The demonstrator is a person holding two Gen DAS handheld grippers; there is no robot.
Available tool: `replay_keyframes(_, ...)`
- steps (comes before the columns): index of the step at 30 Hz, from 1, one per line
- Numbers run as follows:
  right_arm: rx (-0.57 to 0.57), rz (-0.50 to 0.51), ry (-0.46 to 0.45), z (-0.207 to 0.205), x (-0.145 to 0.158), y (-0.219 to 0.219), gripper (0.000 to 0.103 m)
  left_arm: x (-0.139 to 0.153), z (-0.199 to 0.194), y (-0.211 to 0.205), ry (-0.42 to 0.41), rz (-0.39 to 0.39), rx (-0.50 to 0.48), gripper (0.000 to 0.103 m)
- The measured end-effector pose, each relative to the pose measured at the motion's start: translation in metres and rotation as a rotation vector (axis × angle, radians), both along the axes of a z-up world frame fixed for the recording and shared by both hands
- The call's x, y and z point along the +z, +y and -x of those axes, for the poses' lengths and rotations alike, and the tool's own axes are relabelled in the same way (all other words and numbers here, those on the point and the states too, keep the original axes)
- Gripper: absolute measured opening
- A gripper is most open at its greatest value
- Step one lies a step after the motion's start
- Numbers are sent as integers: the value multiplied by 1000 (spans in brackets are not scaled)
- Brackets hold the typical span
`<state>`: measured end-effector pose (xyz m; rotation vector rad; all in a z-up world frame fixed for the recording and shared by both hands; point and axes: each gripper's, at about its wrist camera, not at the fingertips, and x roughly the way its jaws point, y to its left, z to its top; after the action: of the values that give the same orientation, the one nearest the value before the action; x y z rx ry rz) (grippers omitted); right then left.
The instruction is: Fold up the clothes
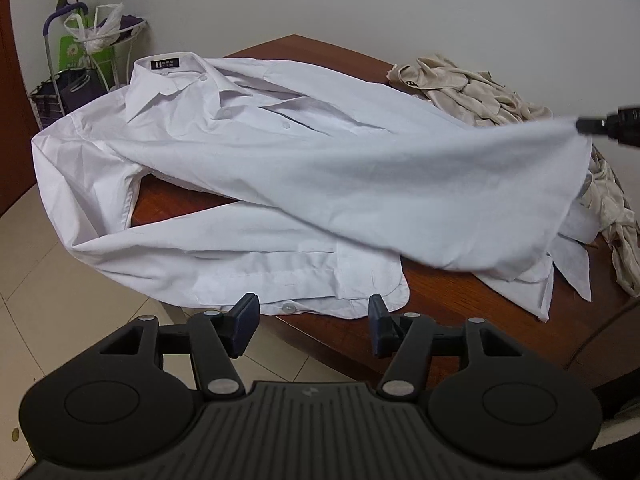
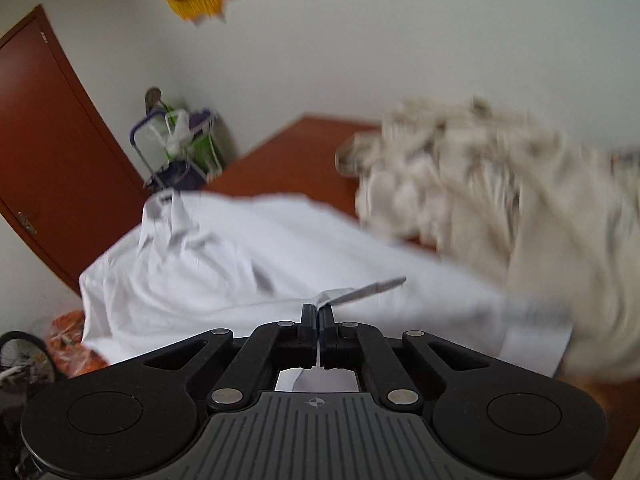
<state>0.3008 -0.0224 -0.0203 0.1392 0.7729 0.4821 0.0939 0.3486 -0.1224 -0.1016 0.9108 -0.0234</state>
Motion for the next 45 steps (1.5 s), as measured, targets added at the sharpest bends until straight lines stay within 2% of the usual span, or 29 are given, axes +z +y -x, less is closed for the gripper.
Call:
replay_keyframes(3,-15,69,-107,-28,23,13,4,-4,-12,-3,-6,-15,-40,67)
replay_keyframes(6,-59,158,-155,-60,23,25,4,-10,-26,-9,-10,-37,-88,70)
replay_keyframes(9,-82,258,-93,-96,-1,38,8,-19,-38,-18,-8,-55,-131,72)
replay_keyframes(12,-95,286,-28,-108,-22,39,15,-26,-49,-30,-11,-73,-174,76)
replay_keyframes(15,-110,269,-29,-99,-22,34,34,-33,-56,-44,-13,-86,-204,80)
replay_keyframes(16,-109,265,-34,-91,-20,34,38,-36,-59,-48,-12,-92,-207,80)
replay_keyframes(24,-56,154,-7,-18,-5,18,42,-60,-74,-70,8,-167,-169,85)
replay_keyframes(27,-9,108,40,4,-15,20,45,-68,-78,-73,12,-183,-150,86)
replay_keyframes(30,48,97,83,21,-30,29,46,-71,-80,-73,4,-165,-118,86)
replay_keyframes(32,86,89,111,33,-41,35,46,-70,-80,-71,-3,-151,-90,81)
replay_keyframes(34,123,81,140,45,-52,40,46,-69,-79,-69,-19,-145,-67,66)
replay_keyframes(36,157,76,167,54,-62,46,46,-67,-78,-68,-27,-143,-59,55)
replay_keyframes(37,169,74,181,55,-67,49,46,-66,-77,-68,-30,-146,-51,42)
replay_keyframes(40,179,74,223,54,-82,56,47,-61,-70,-59,-38,-128,-7,18)
replay_keyframes(43,175,54,261,48,-95,61,47,-54,-62,-46,-36,-97,27,16)
replay_keyframes(45,172,44,285,43,-103,66,47,-51,-53,-40,-36,-104,48,15)
